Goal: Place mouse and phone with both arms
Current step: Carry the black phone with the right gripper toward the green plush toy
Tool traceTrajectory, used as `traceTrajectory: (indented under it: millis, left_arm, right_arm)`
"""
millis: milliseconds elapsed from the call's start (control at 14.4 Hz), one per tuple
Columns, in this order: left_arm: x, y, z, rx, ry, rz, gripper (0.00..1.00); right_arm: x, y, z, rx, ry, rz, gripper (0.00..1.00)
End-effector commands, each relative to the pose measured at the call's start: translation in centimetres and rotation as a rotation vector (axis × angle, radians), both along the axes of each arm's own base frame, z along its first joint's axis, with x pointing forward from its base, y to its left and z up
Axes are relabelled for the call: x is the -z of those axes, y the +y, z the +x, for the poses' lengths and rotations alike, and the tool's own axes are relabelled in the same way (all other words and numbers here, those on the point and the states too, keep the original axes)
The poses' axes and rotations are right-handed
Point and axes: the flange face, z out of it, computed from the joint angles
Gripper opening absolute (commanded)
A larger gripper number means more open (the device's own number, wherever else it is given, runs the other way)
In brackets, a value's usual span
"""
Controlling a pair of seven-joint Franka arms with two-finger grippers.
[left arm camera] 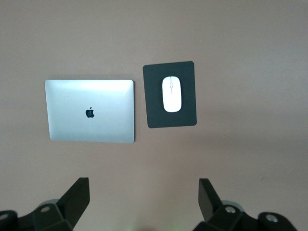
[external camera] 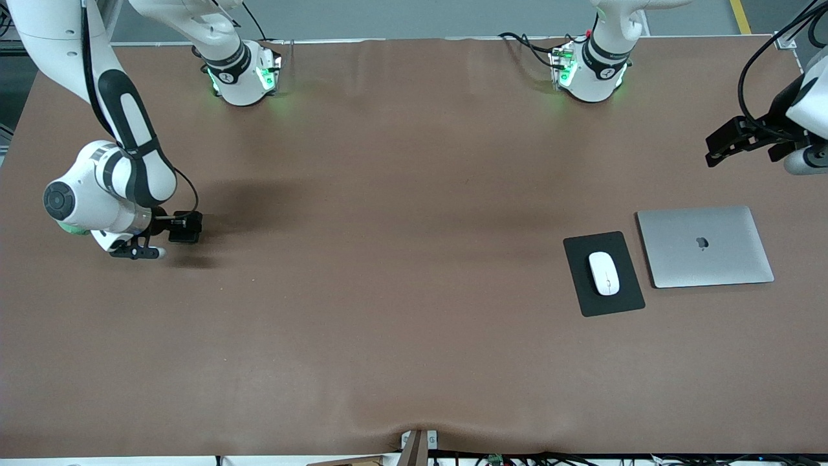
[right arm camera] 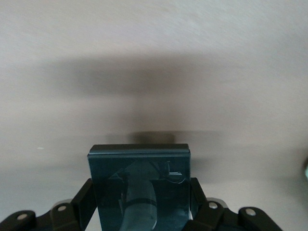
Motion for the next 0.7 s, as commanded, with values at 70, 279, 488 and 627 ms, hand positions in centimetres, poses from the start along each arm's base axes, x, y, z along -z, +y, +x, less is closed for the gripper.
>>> traceTrajectory:
  millis: [70,279,488,627]
  left_arm:
    - [-1.2,0.7,-0.5,-0.013,-0.007,-0.003,1.0]
    - [-1.0,0.7,-0.5,-0.007,-0.002,-0.001,1.0]
    - [-0.8,0.6,-0.3,-0.007,0.001,-0.003,1.0]
    - [-1.7,0.5,-0.3,-0.004,-0.018,-0.015,1.0]
  right_arm:
    - [0.6,-0.3,-2.3,-0.011,-0.044,-0.019,0.0]
    - [0.6,-0.2,-2.3,-0.011,-0.035,-0.016,0.84]
    - [-0.9,0.0,-0.6,-0.02,-0.033,0.0,1.0]
    - [-3.7,0.1,2.3,-0.033,-0.025,0.026,1.0]
